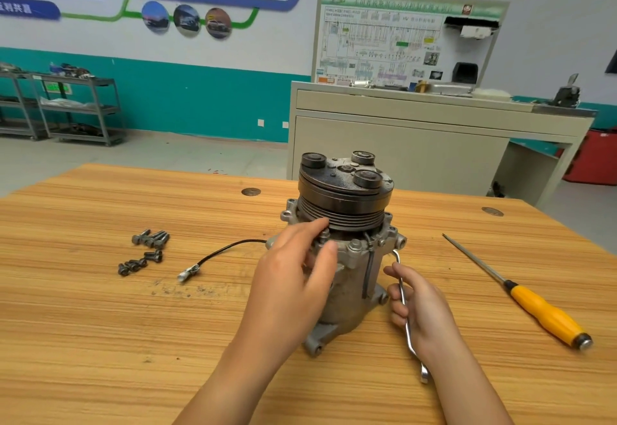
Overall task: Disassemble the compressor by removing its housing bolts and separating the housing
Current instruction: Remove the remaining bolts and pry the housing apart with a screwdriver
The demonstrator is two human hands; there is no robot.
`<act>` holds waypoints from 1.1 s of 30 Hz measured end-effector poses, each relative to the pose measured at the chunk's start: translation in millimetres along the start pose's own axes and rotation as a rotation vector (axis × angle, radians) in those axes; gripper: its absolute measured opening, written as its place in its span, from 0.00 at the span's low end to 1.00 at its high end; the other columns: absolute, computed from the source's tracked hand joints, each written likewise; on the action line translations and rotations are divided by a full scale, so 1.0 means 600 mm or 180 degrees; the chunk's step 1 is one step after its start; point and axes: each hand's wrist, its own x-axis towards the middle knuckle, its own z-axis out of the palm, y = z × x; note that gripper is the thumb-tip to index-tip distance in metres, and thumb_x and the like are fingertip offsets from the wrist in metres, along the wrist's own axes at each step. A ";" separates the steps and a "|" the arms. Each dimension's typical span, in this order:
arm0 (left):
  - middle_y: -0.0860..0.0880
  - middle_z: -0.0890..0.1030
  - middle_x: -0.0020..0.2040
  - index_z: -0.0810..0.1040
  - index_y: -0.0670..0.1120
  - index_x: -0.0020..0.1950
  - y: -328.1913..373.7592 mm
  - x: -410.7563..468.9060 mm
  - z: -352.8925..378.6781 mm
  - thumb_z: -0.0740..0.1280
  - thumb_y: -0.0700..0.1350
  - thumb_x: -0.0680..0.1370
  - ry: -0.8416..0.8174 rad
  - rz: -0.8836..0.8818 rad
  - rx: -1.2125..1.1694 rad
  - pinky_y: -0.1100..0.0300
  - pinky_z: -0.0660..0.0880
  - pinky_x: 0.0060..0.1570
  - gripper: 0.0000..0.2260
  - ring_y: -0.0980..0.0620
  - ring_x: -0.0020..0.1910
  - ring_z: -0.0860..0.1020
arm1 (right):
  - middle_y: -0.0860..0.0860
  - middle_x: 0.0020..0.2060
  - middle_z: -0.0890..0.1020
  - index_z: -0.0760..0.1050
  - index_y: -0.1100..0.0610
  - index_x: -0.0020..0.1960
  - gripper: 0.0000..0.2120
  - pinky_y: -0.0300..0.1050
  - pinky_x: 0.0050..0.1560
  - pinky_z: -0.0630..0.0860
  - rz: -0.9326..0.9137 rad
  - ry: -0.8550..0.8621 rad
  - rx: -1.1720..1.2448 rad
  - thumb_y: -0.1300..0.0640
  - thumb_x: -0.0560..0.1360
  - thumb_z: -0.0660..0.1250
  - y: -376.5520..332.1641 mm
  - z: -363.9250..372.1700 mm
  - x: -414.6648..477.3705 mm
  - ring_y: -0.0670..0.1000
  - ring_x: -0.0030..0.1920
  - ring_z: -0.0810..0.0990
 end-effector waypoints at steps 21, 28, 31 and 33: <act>0.65 0.78 0.31 0.75 0.60 0.40 0.003 0.022 -0.020 0.68 0.39 0.74 0.0213 -0.0156 -0.0024 0.74 0.68 0.31 0.14 0.64 0.31 0.75 | 0.49 0.23 0.68 0.74 0.60 0.49 0.10 0.37 0.18 0.56 0.0106 -0.0114 0.0044 0.54 0.75 0.62 -0.001 0.003 -0.002 0.44 0.20 0.60; 0.62 0.80 0.37 0.78 0.59 0.42 -0.001 0.030 -0.029 0.67 0.40 0.76 -0.0111 -0.0278 -0.0338 0.74 0.69 0.31 0.12 0.65 0.32 0.75 | 0.49 0.22 0.68 0.75 0.61 0.50 0.10 0.37 0.18 0.56 0.0098 -0.0130 0.0024 0.54 0.75 0.63 -0.001 0.003 -0.001 0.44 0.20 0.60; 0.62 0.80 0.33 0.79 0.59 0.44 -0.001 0.033 -0.036 0.68 0.40 0.75 -0.0301 -0.0258 -0.0384 0.75 0.68 0.32 0.11 0.65 0.32 0.75 | 0.49 0.22 0.68 0.75 0.61 0.50 0.10 0.37 0.18 0.56 0.0097 -0.0117 0.0029 0.53 0.75 0.63 -0.001 0.002 -0.001 0.44 0.20 0.60; 0.63 0.79 0.30 0.80 0.57 0.43 -0.002 0.037 -0.037 0.69 0.40 0.74 -0.0282 -0.0245 -0.0362 0.75 0.68 0.31 0.10 0.65 0.30 0.75 | 0.49 0.22 0.68 0.75 0.60 0.49 0.10 0.36 0.18 0.56 0.0109 -0.0120 0.0036 0.53 0.75 0.63 -0.001 0.003 -0.001 0.44 0.20 0.60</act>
